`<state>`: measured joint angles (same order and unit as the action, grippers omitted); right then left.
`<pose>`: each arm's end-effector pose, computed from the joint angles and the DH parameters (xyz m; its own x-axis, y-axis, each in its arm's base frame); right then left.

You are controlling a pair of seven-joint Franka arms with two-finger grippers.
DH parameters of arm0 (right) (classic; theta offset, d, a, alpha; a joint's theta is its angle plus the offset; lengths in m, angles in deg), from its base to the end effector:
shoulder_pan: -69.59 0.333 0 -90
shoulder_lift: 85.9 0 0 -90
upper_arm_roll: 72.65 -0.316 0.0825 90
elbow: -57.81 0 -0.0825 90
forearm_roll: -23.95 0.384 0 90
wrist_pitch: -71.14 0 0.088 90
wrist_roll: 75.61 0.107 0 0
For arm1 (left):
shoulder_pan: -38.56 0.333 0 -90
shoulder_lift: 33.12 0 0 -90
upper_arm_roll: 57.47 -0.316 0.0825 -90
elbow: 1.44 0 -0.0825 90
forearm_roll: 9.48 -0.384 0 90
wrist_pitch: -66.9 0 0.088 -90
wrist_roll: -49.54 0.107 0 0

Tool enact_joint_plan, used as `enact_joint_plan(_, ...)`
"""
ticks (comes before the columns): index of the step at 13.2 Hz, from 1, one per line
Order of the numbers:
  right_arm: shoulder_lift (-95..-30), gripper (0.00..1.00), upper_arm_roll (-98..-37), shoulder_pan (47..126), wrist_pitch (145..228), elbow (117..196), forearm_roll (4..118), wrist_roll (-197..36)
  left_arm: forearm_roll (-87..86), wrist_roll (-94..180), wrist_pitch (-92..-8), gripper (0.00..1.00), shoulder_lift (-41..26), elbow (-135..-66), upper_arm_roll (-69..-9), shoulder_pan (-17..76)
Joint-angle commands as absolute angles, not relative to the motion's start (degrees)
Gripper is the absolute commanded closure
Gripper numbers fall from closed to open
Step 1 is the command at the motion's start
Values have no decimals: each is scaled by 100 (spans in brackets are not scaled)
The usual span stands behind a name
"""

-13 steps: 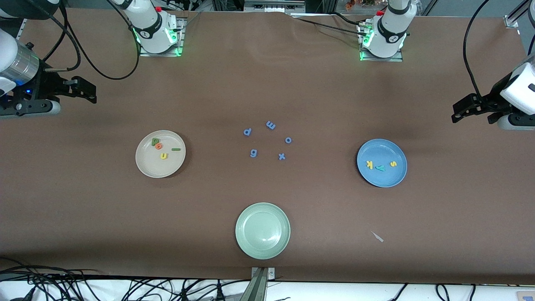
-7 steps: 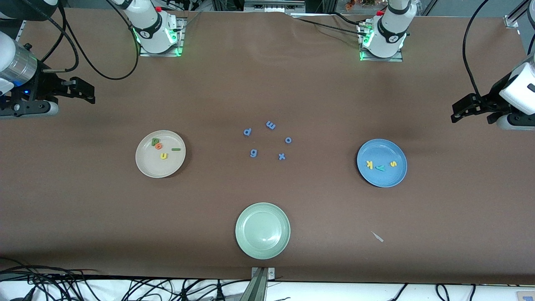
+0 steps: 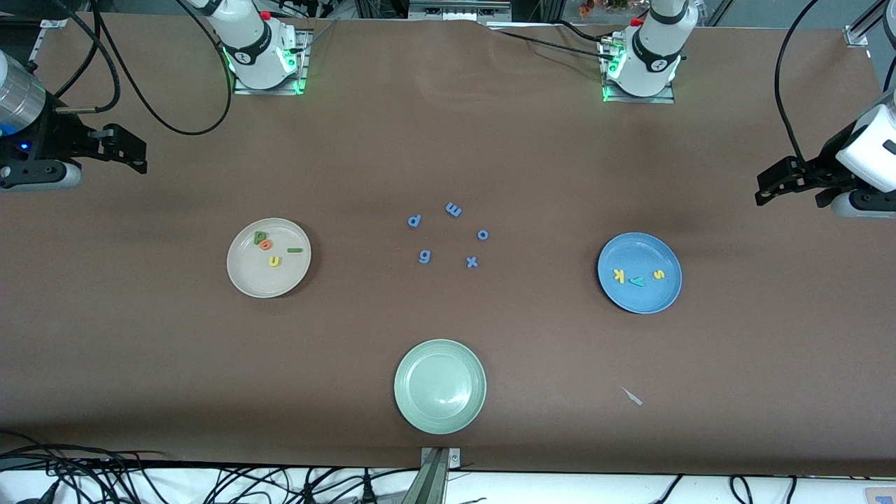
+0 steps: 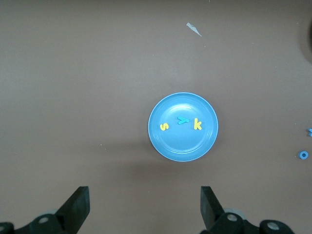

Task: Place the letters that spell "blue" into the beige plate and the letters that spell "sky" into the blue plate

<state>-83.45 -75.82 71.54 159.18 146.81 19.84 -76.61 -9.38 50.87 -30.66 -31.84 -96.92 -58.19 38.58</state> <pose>0.5619 0.0418 0.6062 0.9927 0.1041 -0.0605 0.1081 -0.9918 0.0682 0.5700 0.0071 0.5780 0.9999 -0.0101 0.0140 -0.0101 -0.9999 0.0011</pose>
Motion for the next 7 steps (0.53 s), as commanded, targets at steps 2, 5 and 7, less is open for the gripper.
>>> enact_joint_plan(2,-8204,0,-7538,7205,15798,14473,2044,-7719,-851,5060,-2925,0,-3181,-9574,-5773,3900)
enact_joint_plan(5,-8195,0,-7529,7187,15789,14473,2044,-7719,-851,5060,-2925,0,-3181,-9574,-5773,3900)
enact_joint_plan(7,-8186,0,-7520,7179,15824,14473,2044,-7719,-851,5069,-2890,0,-3172,-9539,-5782,3909)
